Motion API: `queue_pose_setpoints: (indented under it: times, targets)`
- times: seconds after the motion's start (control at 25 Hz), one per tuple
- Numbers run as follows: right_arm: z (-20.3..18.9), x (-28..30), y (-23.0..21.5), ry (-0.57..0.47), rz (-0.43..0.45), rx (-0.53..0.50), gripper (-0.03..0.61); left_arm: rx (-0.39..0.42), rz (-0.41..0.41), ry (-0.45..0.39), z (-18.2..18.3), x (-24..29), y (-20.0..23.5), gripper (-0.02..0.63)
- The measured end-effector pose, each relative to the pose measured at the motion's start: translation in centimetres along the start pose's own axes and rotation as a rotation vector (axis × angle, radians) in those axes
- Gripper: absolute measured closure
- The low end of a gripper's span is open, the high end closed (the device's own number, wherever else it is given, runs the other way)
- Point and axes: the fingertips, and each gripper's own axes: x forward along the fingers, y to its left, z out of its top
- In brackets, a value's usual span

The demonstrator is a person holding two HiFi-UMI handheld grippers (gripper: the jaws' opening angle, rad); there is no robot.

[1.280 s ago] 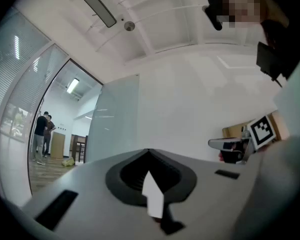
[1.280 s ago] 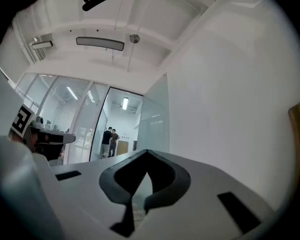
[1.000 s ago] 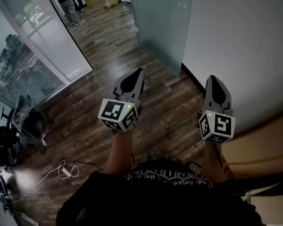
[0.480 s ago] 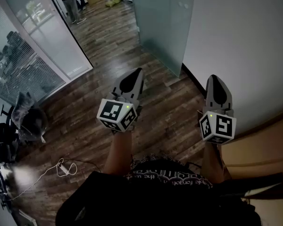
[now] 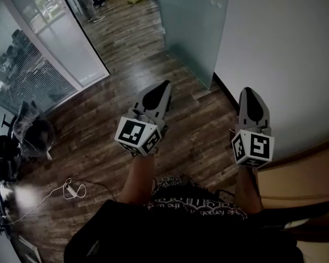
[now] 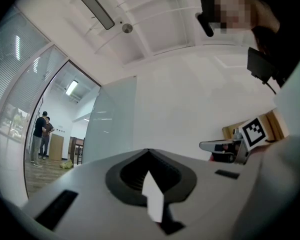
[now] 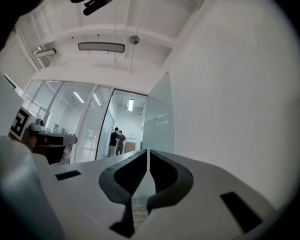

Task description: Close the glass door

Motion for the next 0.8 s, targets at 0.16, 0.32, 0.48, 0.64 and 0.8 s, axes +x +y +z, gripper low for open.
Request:
queue_pose_setpoints:
  times: [0.16, 0.32, 0.48, 0.64, 0.8]
  targets:
    - [-1.4, 1.8, 0.1, 0.018, 0.020, 0.000, 0.572, 0.003, 0.020, 0.023, -1.5, 0.9, 1.1, 0.612]
    - [-2.1, 4.4, -0.3, 0.016, 0.015, 0.002, 0.572, 0.002, 0.018, 0.002, -1.6, 2.7, 2.7, 0.612]
    - [-3.5, 8.2, -1.0, 0.026, -0.010, 0.000, 0.572, -0.012, 0.005, -0.010, -2.5, 6.1, 5.6, 0.612]
    - [-4.3, 13.1, -2.0, 0.031, -0.027, 0.000, 0.572, -0.019, -0.013, -0.023, -2.8, 11.0, 9.3, 0.612]
    - [-4.4, 17.8, -3.0, 0.021, -0.047, -0.002, 0.572, -0.016, -0.042, -0.034, -2.8, 15.7, 12.7, 0.612]
